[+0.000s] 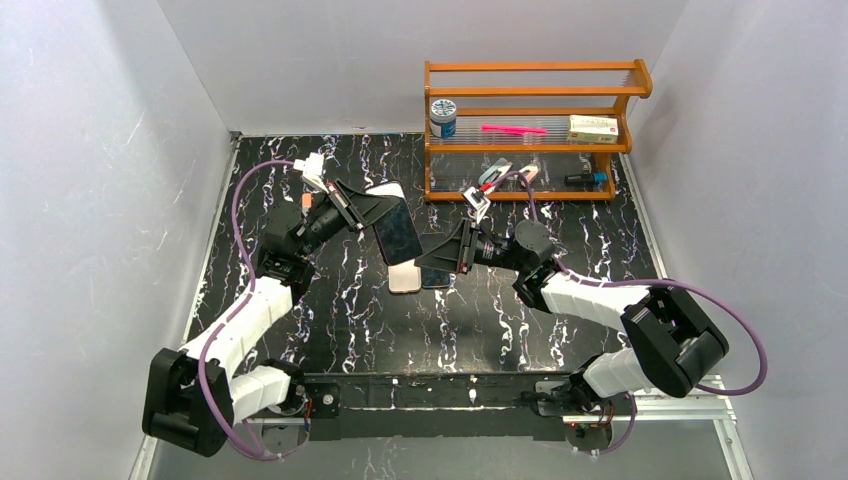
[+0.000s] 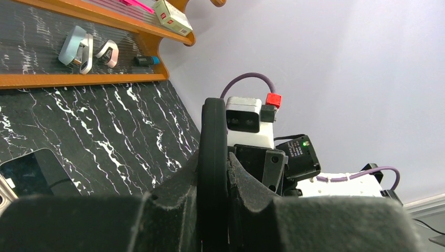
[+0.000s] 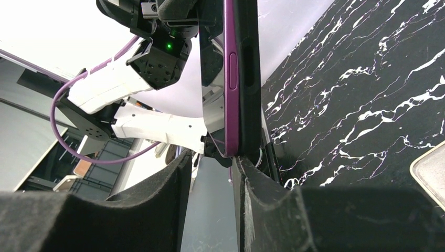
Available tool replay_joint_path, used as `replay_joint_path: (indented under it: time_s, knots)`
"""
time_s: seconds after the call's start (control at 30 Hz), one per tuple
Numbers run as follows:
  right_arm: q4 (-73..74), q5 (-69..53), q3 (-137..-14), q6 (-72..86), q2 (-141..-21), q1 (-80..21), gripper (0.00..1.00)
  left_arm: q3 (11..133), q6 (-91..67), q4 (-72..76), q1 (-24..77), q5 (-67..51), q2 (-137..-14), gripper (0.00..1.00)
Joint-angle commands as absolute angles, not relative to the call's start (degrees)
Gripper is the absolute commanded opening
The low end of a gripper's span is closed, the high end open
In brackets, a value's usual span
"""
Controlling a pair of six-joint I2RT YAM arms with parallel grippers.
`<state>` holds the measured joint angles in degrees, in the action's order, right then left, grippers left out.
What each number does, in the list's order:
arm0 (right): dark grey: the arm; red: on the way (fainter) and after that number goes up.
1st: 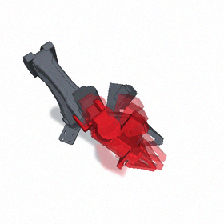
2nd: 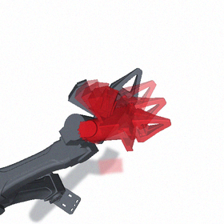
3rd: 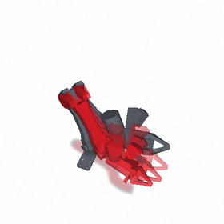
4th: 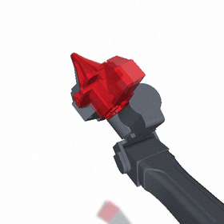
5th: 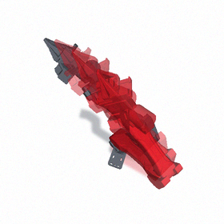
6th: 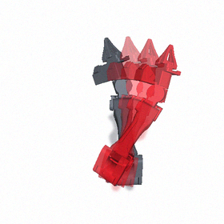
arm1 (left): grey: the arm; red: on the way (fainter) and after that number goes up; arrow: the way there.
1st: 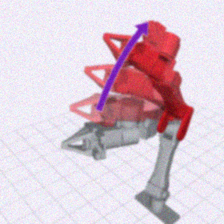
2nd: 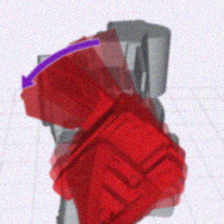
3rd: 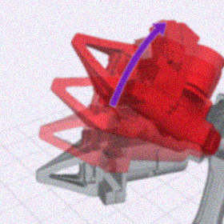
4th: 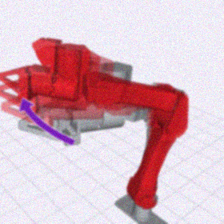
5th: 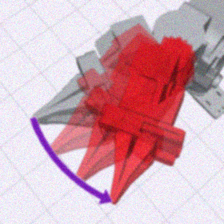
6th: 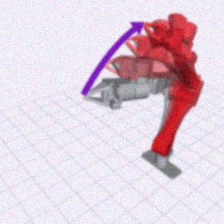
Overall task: Take the phone out of the phone case
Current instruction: Remove the phone case from the phone.
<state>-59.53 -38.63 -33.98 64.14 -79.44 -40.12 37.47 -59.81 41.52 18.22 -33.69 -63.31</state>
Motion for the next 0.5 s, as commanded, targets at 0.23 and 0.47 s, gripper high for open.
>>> replay_joint_path:
  time_s: [0.23, 0.47]
  knots:
    - [-67.94, -35.24, -37.09, 64.86, -76.78, -38.42, 0.50, 39.80, -56.25, 37.40, 19.06, -39.55, -61.70, 0.00]
    - [-67.43, -35.59, -37.01, 64.61, -75.73, -37.62, 0.50, 39.90, -55.16, 35.20, 19.01, -40.36, -61.38, 0.00]
